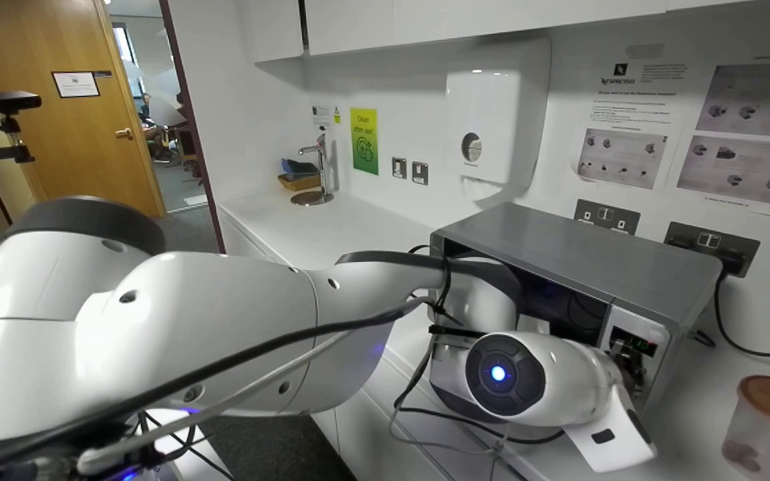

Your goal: Press a button on the microwave

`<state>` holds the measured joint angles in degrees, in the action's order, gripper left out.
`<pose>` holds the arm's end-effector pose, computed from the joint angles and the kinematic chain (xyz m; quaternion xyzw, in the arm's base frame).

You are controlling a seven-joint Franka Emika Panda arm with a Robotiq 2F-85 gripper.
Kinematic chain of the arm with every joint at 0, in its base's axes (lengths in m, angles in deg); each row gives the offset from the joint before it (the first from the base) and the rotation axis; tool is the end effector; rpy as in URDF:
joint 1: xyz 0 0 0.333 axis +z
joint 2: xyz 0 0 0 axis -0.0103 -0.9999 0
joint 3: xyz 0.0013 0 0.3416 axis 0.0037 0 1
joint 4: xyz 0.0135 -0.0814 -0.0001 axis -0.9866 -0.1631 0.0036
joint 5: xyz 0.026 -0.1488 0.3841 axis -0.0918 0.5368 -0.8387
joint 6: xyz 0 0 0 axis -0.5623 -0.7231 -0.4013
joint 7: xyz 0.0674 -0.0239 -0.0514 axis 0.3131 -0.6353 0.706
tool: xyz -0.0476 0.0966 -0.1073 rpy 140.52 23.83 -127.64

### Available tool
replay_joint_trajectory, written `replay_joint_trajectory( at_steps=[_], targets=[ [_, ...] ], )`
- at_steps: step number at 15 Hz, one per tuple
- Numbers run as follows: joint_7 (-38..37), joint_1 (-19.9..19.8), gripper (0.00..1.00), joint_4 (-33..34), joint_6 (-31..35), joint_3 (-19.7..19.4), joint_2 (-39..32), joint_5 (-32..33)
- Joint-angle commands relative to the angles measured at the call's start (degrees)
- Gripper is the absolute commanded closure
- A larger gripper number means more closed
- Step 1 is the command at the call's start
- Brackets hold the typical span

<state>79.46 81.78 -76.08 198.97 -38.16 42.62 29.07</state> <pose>0.4888 -0.5514 0.3448 -0.6064 0.6267 -0.4384 0.2175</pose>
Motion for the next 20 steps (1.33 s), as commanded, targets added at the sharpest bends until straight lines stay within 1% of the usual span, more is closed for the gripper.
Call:
replay_joint_trajectory(
  at_steps=[1,10,16,20],
  targets=[
    [-1.43,0.99,1.00,2.54,1.90,0.84,1.46,1.28],
    [-1.01,1.05,1.00,1.58,2.53,1.46,1.39,1.66],
    [-1.36,2.58,1.00,1.92,3.00,0.71,0.99,1.75],
    [-1.27,2.52,1.00,0.63,4.13,1.55,0.68,1.56]
  ],
)
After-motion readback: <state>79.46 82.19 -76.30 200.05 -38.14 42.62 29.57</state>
